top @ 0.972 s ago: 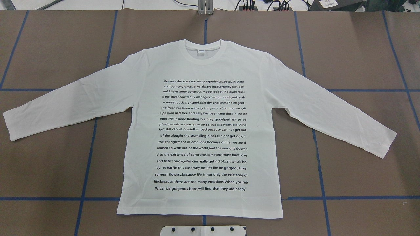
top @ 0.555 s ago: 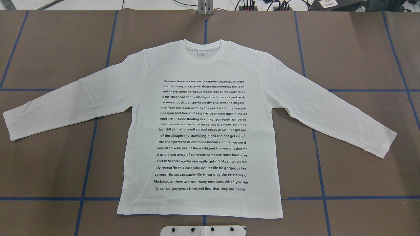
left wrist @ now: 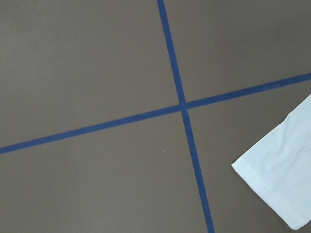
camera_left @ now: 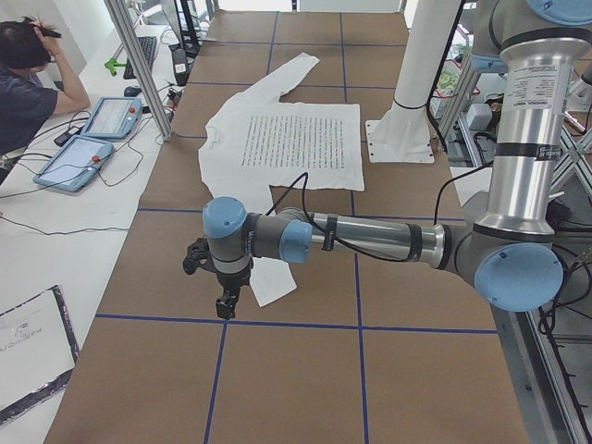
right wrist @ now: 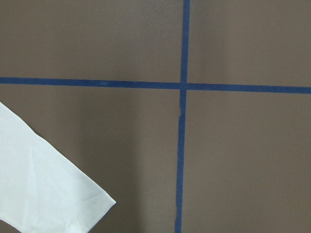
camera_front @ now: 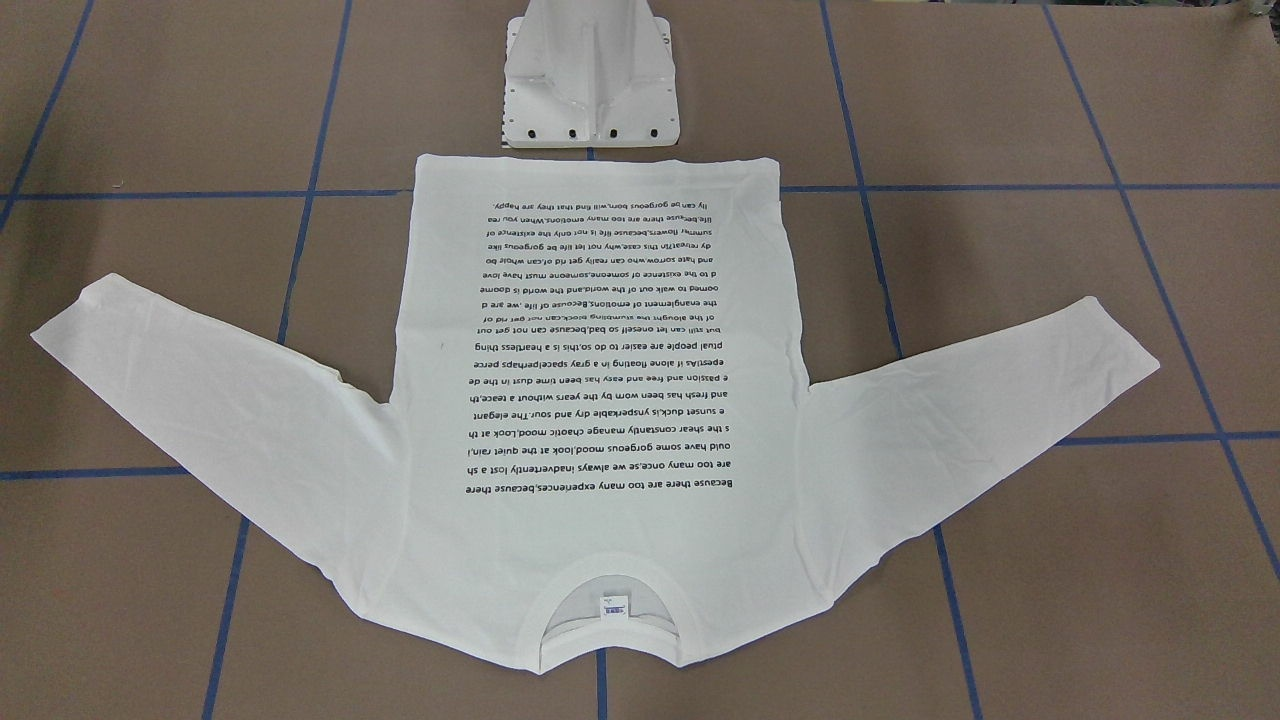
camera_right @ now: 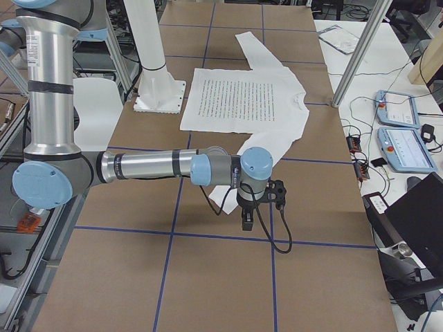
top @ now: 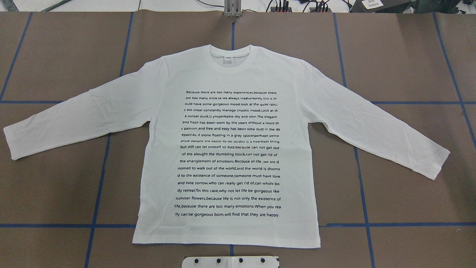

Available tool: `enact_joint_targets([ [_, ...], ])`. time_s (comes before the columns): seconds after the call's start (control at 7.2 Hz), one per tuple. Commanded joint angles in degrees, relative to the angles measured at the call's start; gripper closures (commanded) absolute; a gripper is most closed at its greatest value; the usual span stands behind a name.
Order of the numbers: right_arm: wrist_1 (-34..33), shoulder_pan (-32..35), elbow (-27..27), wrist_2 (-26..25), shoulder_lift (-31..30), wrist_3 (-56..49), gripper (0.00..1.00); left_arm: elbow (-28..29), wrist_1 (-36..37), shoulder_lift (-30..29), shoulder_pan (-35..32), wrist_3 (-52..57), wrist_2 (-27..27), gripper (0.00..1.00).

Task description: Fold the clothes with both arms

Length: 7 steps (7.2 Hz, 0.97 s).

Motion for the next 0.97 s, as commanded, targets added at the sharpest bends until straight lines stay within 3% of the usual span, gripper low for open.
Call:
enact_joint_targets([
  [0.0, 13.13, -7.79, -0.04, -1.56, -1.5, 9.29, 0.0, -0.56, -2.72, 0.95, 0.06, 0.08, -0.16, 0.0],
  [0.42, 39.95, -18.26, -0.21, -3.16, -10.19, 32.84, 0.0, -1.53, -3.26, 1.04, 0.06, -0.18, -0.95, 0.01],
  [0.69, 40.55, -24.78, -0.92, -7.08, -10.38, 35.18, 0.0, -1.79, -3.26, 1.04, 0.06, -0.27, -3.06, 0.01],
  [0.83, 41.07, -26.55, -3.79, -8.33, -9.51, 35.27, 0.01, -2.66, -3.08, 1.13, -0.03, -0.36, -3.06, 0.01],
])
